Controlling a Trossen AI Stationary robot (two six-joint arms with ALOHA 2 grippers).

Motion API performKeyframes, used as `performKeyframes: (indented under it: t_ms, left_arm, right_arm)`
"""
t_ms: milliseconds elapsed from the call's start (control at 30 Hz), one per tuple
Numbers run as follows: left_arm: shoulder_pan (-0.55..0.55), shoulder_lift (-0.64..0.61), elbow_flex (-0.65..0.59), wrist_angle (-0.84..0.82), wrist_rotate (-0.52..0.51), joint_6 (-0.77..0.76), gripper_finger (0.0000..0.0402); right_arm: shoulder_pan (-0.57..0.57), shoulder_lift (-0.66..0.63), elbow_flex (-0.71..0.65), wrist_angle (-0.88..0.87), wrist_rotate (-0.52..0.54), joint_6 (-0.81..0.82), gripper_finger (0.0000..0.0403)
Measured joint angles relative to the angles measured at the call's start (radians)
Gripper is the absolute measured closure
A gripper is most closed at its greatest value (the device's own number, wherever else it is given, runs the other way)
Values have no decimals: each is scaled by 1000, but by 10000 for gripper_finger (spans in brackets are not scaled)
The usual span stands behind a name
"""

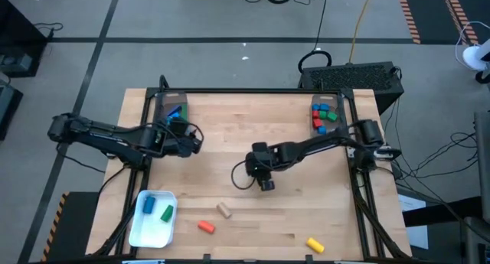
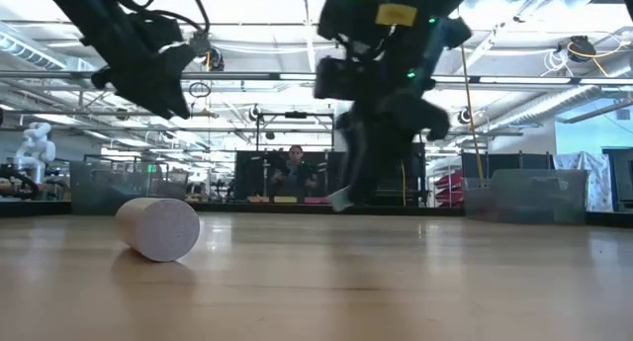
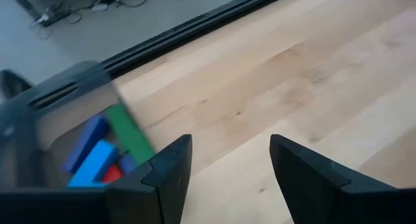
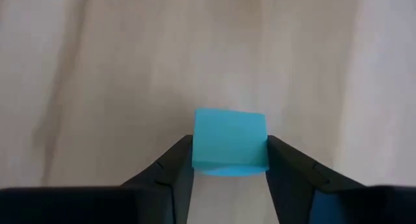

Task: Sort blocks by size
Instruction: Put the light blue half circle block into the right black bin

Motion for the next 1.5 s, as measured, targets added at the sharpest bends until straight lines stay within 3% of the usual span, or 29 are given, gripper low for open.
performKeyframes:
  t_ms: [300,633,900,1133,1500]
  left_arm:
    - [-1,114,0,159,2,83,191]
    - [-17,229,0,259,12,84,191]
    - [-53,305,0,423,26,186,191]
    - [-77,323,0,494,34,215,191]
    - [-124,323,0,500,34,215,191]
  right_arm:
    - [-67,-260,-196,-71,20,70,259]
    - [-180,-635,-451,-198,217,200,258]
    - [-304,-861,-529,-339,341,286,259]
    - [-429,-930,-532,-356,398,309,256]
    - [-666,-861,-532,-370,389,341,255]
